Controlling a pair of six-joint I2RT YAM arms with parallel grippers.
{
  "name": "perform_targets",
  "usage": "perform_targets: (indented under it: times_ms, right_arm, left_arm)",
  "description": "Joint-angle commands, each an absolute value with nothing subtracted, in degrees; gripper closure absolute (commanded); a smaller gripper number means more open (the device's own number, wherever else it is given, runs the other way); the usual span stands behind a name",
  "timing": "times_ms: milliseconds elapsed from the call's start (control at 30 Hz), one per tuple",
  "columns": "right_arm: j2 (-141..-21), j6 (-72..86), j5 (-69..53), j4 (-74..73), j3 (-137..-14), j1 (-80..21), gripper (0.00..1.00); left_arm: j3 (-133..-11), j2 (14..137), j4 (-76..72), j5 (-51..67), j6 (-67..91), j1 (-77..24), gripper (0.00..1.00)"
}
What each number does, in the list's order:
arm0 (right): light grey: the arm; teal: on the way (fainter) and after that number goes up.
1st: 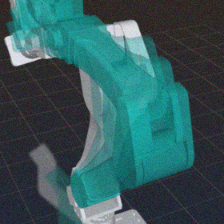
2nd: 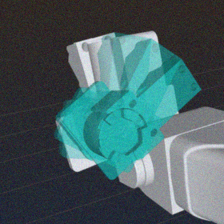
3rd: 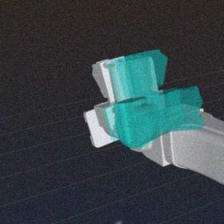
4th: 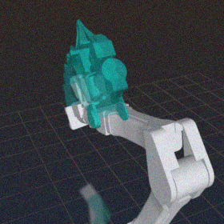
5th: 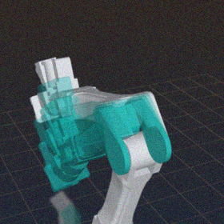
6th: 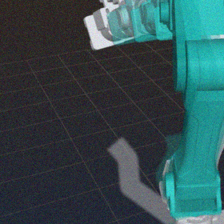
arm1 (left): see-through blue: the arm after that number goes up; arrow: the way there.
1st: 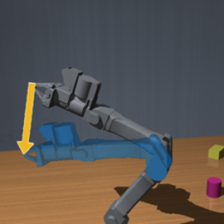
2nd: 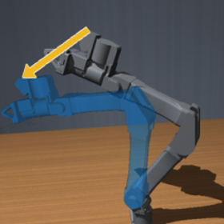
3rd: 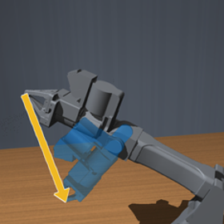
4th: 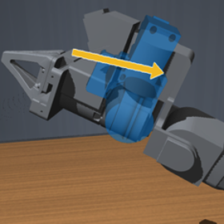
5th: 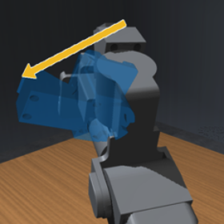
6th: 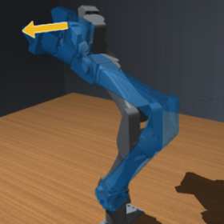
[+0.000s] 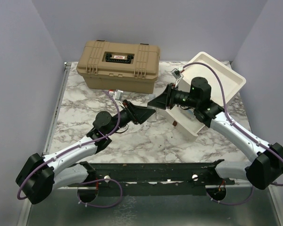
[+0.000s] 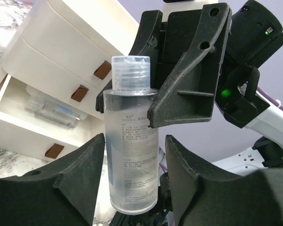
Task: Organize the makeup
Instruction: Pick up the makeup from the center of the board, then place the makeup in the drawer.
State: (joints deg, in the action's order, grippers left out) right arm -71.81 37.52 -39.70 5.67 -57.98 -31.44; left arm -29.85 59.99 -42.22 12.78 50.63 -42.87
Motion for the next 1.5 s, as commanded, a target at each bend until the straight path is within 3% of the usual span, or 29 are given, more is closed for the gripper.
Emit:
perform_targets:
  times_ms: [0, 100, 367, 633, 867, 1067, 1467]
  right_arm:
    - [-69.60, 35.62, -34.15, 3.33, -57.45, -31.64, 0.84]
    - [-68.73, 35.17, -31.64, 2.26, -57.36, -31.68, 0.85]
    - [-67.39, 33.50, -23.59, -3.51, -58.01, -31.64, 0.85]
    - [-66.64, 28.27, -5.79, -15.22, -61.03, -31.64, 0.83]
    - [-65.90, 22.70, -0.30, -16.42, -59.33, -31.64, 0.81]
    - [-67.05, 13.90, 11.21, -20.98, -60.42, -31.69, 0.81]
    - [-73.79, -1.74, 6.67, -21.79, -59.93, -31.71, 0.79]
  left_arm:
    - [-29.62, 61.24, -43.62, 13.08, 51.69, -43.18, 0.43]
    - [-29.62, 61.84, -43.51, 13.52, 52.17, -43.15, 0.37]
    - [-30.32, 63.34, -41.72, 13.91, 52.68, -43.16, 0.35]
    - [-29.61, 61.52, -37.78, 9.83, 51.99, -43.16, 0.30]
    - [-29.46, 59.22, -36.30, 8.09, 51.87, -43.17, 0.26]
    - [-28.08, 56.87, -36.21, 5.64, 51.74, -42.99, 0.23]
    - [-27.86, 57.04, -36.30, 5.17, 52.89, -42.98, 0.20]
